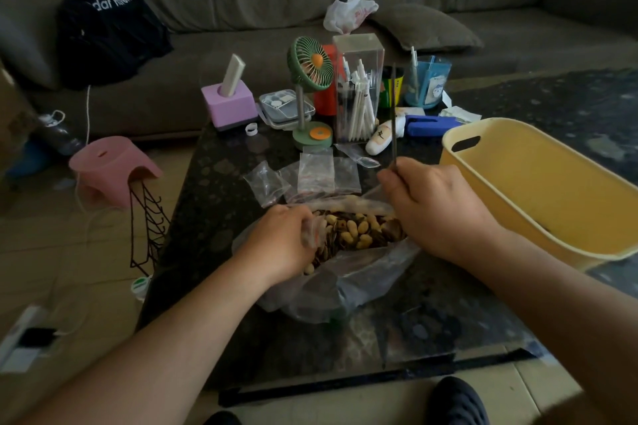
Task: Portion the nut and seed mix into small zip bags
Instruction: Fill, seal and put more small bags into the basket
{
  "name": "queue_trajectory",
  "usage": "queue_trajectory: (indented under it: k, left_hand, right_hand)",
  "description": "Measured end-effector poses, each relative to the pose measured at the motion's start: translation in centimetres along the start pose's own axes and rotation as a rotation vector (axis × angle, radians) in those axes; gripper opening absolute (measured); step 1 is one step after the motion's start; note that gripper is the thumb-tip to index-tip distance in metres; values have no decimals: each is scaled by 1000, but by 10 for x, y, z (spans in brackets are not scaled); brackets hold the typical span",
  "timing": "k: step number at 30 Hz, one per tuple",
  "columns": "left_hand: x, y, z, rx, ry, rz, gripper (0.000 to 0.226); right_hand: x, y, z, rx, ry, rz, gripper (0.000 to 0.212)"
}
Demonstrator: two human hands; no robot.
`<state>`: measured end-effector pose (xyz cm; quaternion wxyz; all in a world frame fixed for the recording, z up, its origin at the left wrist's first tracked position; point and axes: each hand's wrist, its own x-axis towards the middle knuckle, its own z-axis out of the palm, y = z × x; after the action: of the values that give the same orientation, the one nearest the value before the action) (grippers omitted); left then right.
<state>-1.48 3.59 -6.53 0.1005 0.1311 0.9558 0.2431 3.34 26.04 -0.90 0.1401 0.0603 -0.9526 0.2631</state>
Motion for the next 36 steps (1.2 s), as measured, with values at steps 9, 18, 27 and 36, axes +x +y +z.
queue_trajectory:
  k: [9,18,27,36]
  left_hand:
    - [2,-5,-5,-63,-23,-12,19]
    - [-5,-5,-5,-154,-46,-20,14]
    - [-7,-9,-3,-555,-37,-35,36]
    - [-18,-6,-16,-283,26,-15,29]
  right_hand:
    - [-11,-20,24,257,-284,114,28]
    - [-18,-22,40,508,-219,240,17]
    - [-13,-12,38,513,-227,366,18]
    - [-9,-2,44,667,-301,515,18]
